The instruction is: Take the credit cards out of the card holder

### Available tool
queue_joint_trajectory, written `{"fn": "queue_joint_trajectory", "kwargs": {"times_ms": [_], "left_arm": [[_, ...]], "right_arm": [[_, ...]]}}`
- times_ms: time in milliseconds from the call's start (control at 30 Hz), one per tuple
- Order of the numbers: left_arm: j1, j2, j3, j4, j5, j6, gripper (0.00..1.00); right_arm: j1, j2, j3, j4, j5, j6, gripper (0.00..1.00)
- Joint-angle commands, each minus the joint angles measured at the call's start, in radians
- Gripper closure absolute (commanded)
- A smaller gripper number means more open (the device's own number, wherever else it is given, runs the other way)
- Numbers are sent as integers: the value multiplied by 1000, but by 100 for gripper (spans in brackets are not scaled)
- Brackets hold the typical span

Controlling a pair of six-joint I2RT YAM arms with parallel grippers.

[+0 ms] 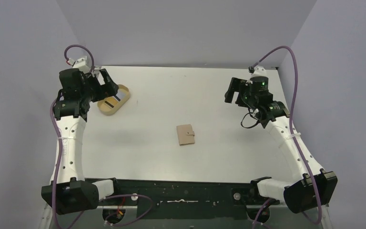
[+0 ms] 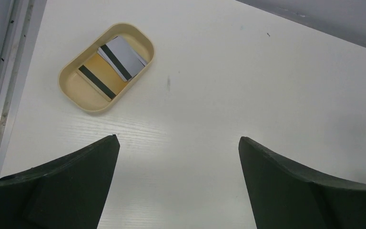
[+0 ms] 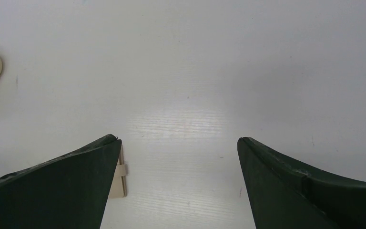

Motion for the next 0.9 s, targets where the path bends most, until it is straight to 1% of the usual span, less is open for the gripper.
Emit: {"fn": "queue_joint_trajectory", "kwargs": {"times_ms": [0, 133, 233, 300, 367, 400, 433, 533, 600, 667, 733, 867], "left_arm": [[32, -3, -37, 87, 103, 70, 3], [34, -3, -43, 110, 146, 85, 3], [40, 26, -46, 112, 149, 121, 3], [44, 81, -30, 89, 170, 190, 3], [40, 145, 18, 34, 234, 313, 4], [37, 171, 31, 25, 258, 386, 6], [35, 191, 27, 48, 268, 419, 7], [51, 244, 0, 142, 294, 460, 8], [74, 299, 20, 153, 331, 477, 8], [81, 369, 59, 145, 326, 495, 9], [79, 439, 98, 149, 271, 509, 9], [78, 536, 106, 261, 197, 500, 12]], "right_arm": [[0, -20, 45, 52, -3, -27, 0], [-1, -32, 19, 80, -65, -31, 0], [0, -31, 23, 80, -104, -54, 0], [-1, -36, 27, 86, -159, -75, 0], [0, -40, 36, 90, -209, -88, 0], [0, -43, 40, 90, -230, -90, 0], [-1, -46, 40, 91, -249, -92, 0], [-1, -48, 44, 91, -289, -91, 0], [-2, -48, 46, 84, -304, -84, 0], [-1, -57, 40, 83, -310, -78, 0], [-1, -75, 21, 95, -305, -70, 0], [-5, -94, -14, 107, -307, -65, 0]]}}
